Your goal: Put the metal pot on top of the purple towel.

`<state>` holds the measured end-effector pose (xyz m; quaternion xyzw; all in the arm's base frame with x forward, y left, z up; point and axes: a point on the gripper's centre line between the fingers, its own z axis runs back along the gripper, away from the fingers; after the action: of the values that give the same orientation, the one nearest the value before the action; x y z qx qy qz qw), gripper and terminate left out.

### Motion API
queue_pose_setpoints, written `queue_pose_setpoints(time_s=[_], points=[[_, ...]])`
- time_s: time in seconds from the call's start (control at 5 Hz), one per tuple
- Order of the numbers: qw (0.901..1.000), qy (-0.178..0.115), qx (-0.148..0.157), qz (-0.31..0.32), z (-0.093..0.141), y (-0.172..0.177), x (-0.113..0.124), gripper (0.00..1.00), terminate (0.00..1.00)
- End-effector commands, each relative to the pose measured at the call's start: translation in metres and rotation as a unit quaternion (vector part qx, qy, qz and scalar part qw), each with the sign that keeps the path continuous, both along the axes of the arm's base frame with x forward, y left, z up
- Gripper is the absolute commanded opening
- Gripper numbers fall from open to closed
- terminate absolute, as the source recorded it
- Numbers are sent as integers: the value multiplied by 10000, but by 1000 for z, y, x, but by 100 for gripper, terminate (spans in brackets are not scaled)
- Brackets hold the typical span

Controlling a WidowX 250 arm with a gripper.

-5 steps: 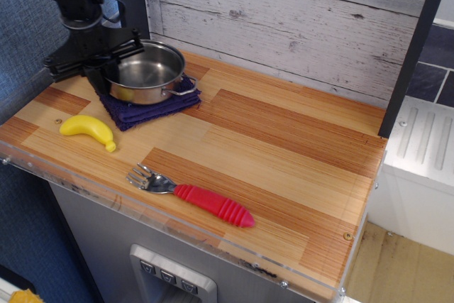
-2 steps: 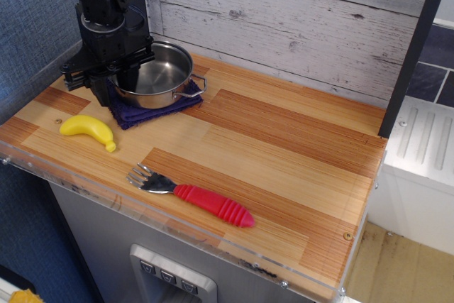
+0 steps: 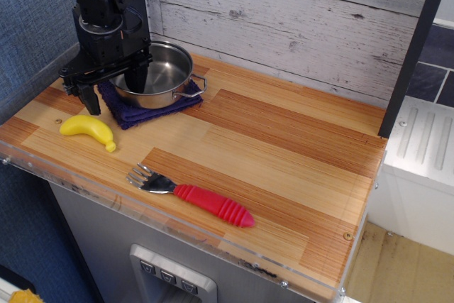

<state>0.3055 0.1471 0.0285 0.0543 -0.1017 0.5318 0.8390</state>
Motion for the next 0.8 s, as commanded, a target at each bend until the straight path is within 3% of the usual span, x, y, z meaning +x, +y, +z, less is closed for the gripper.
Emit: queue_pose_setpoints(time_s=[0.0, 0.2, 0.6], points=[[9954, -809, 449, -261, 73, -17, 23, 100, 0], [9931, -1044, 453, -284, 100, -21, 18, 100, 0], [9931, -1044, 453, -284, 100, -21, 18, 100, 0]])
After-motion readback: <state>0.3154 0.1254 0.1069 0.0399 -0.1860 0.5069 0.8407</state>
